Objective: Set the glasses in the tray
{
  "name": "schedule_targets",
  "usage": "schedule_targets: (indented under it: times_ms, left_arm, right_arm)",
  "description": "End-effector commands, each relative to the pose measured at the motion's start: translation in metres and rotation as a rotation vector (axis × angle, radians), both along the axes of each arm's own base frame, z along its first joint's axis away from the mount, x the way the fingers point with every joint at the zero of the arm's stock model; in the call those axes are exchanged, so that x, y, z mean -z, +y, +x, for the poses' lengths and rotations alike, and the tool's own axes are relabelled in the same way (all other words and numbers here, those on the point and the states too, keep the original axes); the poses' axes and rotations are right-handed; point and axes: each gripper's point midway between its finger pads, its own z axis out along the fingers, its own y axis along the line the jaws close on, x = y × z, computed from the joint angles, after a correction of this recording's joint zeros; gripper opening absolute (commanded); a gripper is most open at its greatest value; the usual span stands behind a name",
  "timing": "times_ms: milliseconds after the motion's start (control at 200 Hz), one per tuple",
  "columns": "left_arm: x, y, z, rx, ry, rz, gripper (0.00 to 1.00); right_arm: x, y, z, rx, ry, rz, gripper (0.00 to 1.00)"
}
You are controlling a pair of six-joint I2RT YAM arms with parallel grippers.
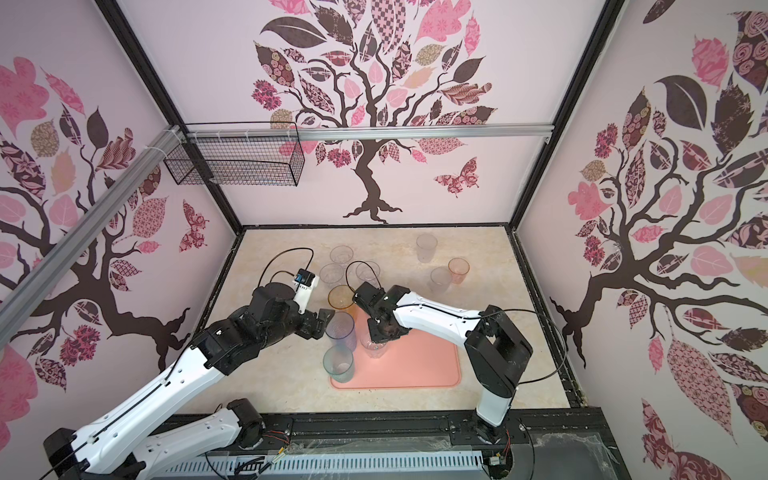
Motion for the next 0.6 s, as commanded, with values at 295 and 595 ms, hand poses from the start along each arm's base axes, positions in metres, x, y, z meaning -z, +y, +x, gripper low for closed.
schedule_targets:
  times_ms: [295,595]
  left_arm:
    - [0.0069,0.0003,-0.0004,0.004,0.002,0.002,0.86]
    - [0.0064,0.0012,-0.0018,0.006,0.003,0.002,0.87]
  right_arm:
    - [-0.0058,0.0043,0.0123,0.0,-0.04,-0.021,0.15]
    - [-0.0064,0.0064,0.0152,0.004,-0.041,-0.011,0.15]
